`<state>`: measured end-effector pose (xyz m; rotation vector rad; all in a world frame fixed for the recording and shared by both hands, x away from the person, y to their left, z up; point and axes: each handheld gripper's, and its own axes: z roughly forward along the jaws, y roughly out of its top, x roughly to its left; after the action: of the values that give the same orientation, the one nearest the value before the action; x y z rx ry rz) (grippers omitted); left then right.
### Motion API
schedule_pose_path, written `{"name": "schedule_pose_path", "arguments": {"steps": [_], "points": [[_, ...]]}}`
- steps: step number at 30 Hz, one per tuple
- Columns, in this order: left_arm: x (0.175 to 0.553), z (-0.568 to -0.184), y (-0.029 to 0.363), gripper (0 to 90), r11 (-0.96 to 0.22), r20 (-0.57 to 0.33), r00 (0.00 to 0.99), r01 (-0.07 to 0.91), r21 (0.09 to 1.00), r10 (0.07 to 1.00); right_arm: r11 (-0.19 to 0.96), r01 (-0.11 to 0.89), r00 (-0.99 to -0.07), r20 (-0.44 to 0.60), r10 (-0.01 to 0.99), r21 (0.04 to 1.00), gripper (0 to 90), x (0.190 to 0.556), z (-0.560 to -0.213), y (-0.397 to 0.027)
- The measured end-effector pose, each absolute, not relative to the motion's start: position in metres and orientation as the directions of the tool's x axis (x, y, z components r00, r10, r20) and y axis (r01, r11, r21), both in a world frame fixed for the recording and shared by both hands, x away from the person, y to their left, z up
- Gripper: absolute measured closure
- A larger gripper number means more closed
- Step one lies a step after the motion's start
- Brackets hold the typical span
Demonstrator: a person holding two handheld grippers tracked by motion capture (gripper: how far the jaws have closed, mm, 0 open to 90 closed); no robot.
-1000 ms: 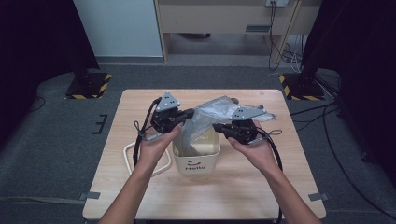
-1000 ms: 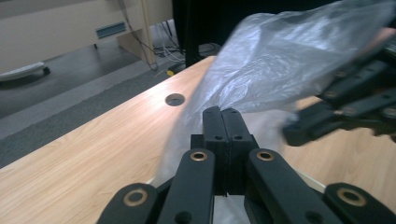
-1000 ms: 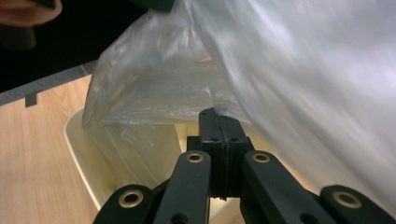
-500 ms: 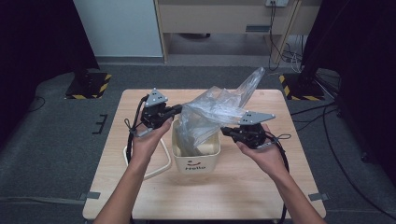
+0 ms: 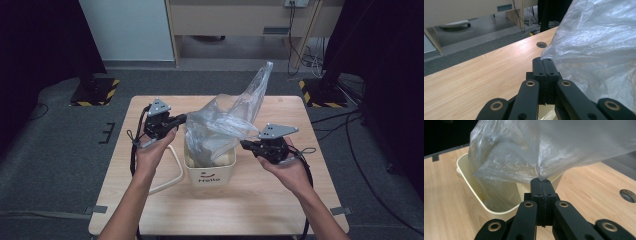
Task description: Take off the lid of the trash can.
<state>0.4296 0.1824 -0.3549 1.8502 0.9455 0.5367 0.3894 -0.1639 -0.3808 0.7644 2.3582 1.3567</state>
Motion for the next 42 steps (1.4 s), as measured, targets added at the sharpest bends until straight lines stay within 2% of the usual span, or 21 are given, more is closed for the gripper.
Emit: {"name": "schedule_pose_path", "arguments": {"steps": [16,28,42], "points": [[0.435,-0.373,0.203,90.0,-0.203,-0.07,0.563,0.408,0.89,0.824,0.4,0.285,-0.8,-0.014,0.6,0.871,90.0,0.378,-0.386,-0.177],[0.436,-0.383,0.207,90.0,-0.194,-0.067,0.553,0.4,0.896,0.831,0.418,0.262,-0.825,-0.024,0.565,0.87,90.0,0.356,-0.392,-0.172],[0.432,-0.398,0.211,90.0,-0.191,-0.061,0.545,0.393,0.899,0.836,0.419,0.256,-0.819,-0.035,0.573,0.871,90.0,0.341,-0.402,-0.178]]}}
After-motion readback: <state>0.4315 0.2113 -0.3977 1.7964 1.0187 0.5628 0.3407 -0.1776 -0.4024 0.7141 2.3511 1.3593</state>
